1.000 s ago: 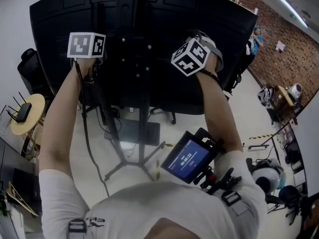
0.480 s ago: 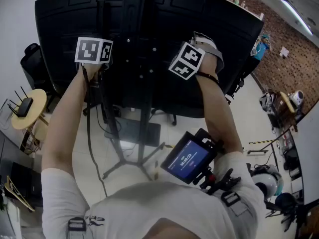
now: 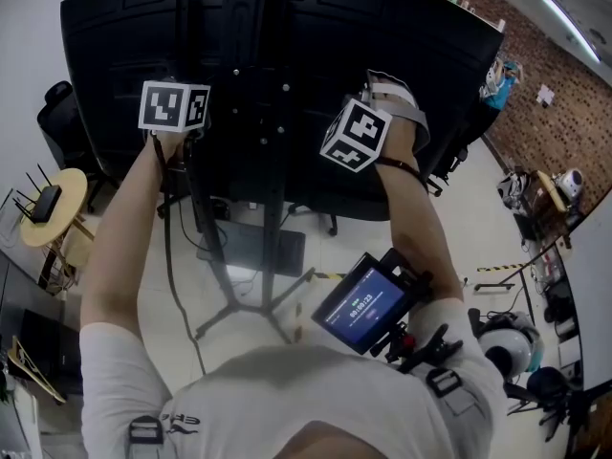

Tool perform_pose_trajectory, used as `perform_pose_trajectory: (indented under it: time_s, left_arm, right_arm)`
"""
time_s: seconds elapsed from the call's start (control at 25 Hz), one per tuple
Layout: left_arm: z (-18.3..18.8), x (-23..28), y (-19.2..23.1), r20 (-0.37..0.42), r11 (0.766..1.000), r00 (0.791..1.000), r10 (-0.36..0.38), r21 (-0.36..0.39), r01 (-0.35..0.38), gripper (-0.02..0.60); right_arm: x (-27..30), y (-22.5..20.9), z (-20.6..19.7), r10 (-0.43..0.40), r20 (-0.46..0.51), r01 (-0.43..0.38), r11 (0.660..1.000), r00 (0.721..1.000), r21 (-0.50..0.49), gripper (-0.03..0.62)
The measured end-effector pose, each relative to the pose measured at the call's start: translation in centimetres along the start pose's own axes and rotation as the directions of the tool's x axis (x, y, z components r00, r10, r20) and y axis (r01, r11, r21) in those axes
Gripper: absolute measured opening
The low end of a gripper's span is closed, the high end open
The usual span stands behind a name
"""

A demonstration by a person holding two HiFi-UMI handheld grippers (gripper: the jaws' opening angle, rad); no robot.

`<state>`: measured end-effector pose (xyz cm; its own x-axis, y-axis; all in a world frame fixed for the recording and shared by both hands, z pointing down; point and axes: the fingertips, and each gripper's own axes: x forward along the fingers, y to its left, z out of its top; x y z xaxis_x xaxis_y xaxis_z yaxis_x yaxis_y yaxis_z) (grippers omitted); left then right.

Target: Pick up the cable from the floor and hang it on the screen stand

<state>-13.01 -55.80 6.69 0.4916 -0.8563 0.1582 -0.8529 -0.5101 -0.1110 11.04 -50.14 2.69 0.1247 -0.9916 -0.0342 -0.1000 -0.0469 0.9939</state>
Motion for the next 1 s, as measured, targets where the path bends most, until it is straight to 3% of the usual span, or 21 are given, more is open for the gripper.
perform_pose_trajectory:
  time_s: [0.36,0.52,0.64,0.76,0.88,1.0]
  left_arm:
    - [0.4,-0.9,-2.9,0.147,1.0,0.989,-0.027,-0.006,0.028,0.002]
    - [0.7,-2.0,-3.7,0.205,1.0,0.979,-0.02,-0.001,0.021,0.002]
    - [0.9,-2.7,-4.5,0.259,1.0,0.966,-0.017,-0.004,0.019,0.002]
    - [0.4,-2.9,-5.3,0.286,0.999,0.958,-0.018,-0.023,0.026,0.002]
    - [0.0,-3.0,-5.8,0.305,0.998,0.952,-0.027,-0.043,0.042,0.002]
    - [-0.4,-3.1,-6.2,0.335,0.997,0.942,-0.029,-0.054,0.05,0.002]
  right_arm:
    - [-2.6,1.7,-0.9,0.001,0.076,-0.011,0.991,0.997,0.136,0.028]
    - [-3.0,2.5,-0.7,0.006,0.149,-0.049,0.958,0.989,0.284,0.029]
    - [-3.2,3.0,-0.5,0.023,0.244,-0.14,0.867,0.97,0.478,0.031]
    - [-3.2,4.0,-0.2,0.036,0.341,-0.261,0.72,0.939,0.643,0.031]
    - [-3.0,4.9,0.1,0.029,0.407,-0.346,0.586,0.913,0.733,0.031]
    - [-2.6,5.9,0.4,0.013,0.442,-0.387,0.507,0.897,0.77,0.032]
